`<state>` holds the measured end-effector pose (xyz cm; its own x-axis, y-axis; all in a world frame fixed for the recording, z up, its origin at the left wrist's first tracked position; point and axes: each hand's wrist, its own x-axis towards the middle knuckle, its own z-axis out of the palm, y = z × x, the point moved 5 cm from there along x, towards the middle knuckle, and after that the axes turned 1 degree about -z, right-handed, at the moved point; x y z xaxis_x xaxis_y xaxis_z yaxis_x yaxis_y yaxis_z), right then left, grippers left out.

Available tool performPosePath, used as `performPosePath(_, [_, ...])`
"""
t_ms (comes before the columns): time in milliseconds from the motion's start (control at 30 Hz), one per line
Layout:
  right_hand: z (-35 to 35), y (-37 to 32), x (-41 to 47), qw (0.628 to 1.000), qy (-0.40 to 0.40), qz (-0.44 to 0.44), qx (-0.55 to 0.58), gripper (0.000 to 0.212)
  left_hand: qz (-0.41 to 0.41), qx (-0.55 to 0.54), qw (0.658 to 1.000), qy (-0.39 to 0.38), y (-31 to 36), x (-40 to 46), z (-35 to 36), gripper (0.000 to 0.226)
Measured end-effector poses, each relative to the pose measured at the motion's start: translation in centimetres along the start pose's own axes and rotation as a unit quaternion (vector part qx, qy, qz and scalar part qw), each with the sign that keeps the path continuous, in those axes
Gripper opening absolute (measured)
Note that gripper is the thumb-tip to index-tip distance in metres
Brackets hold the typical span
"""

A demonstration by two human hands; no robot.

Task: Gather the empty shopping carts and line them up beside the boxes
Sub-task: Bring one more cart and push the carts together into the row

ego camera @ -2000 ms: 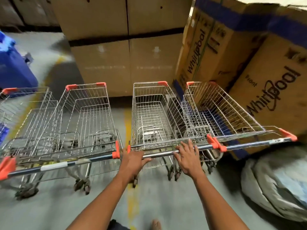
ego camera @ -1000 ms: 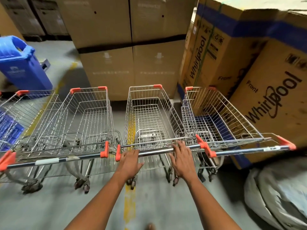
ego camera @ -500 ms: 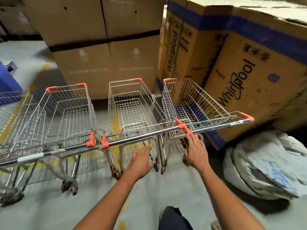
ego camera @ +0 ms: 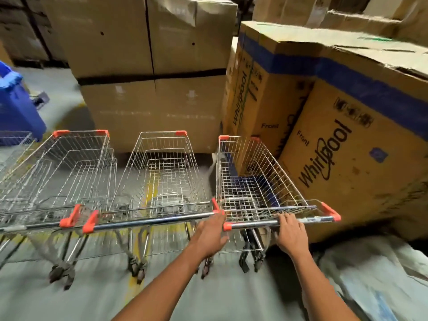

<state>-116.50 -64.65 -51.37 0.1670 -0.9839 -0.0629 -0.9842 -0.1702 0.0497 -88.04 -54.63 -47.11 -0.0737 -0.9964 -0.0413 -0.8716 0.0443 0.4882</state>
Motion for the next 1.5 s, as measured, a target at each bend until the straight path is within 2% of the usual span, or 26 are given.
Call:
performPosePath(100, [1.8,4.1,2.8,0.999,-0.027,-0.032,0.000,0.052,-0.011,0.048,0.998,-0.028,2.7,5.3,3.4,0.070])
performPosePath(233, [2.4,5.7,5.3,0.993,-0.053,-0.108,0.010,0.042,-0.066,0.094,0.988,-0.102,3.1,8.5,7.8,0.069])
performPosePath(300, [2.0,5.7,5.5,0.989,-0.065,-0.128,0.024,0.042,-0.064,0.145,0.984,-0.086,2.5,8.5,9.4,0.079])
performPosePath(400, [1.5,5.5,5.1,0.986,-0.025,-0.155,0.058,0.030,-0.041,0.169,0.984,-0.032,2.5,8.6,9.7,0.098])
performPosePath(500, [1.7,6.0,5.0,0.982,0.000,-0.166,0.085,0.025,-0.044,0.178,0.983,-0.028,3.0,8.3,9.6,0.091])
performPosePath(600, [1.3,6.3,4.8,0.984,-0.014,-0.158,0.078,0.025,-0.045,0.182,0.982,-0.031,4.1,8.0,9.6,0.099])
performPosePath(667, [1.0,6.6,4.4,0.986,-0.012,-0.151,0.076,0.021,-0.061,0.190,0.979,-0.041,4.8,7.4,9.7,0.088])
performPosePath(800, [1.5,7.2,3.7,0.984,-0.012,-0.157,0.080,0.022,-0.061,0.211,0.975,-0.040,6.0,5.8,9.9,0.086])
performPosePath(900, [1.7,7.0,3.6,0.982,-0.006,-0.169,0.090,0.023,-0.061,0.222,0.973,-0.037,6.3,5.0,9.6,0.073])
performPosePath(1067, [1.3,5.9,4.9,0.981,-0.009,-0.179,0.077,0.020,-0.076,0.233,0.969,-0.044,5.9,5.5,9.0,0.076])
performPosePath(1433, [0.3,6.8,9.0,0.985,-0.016,-0.170,-0.010,0.026,-0.092,0.179,0.979,-0.041,7.0,8.8,9.7,0.063])
performPosePath(1500, [0.3,6.8,9.2,0.987,-0.015,-0.161,-0.013,0.026,-0.083,0.175,0.979,-0.057,7.3,8.8,9.4,0.051])
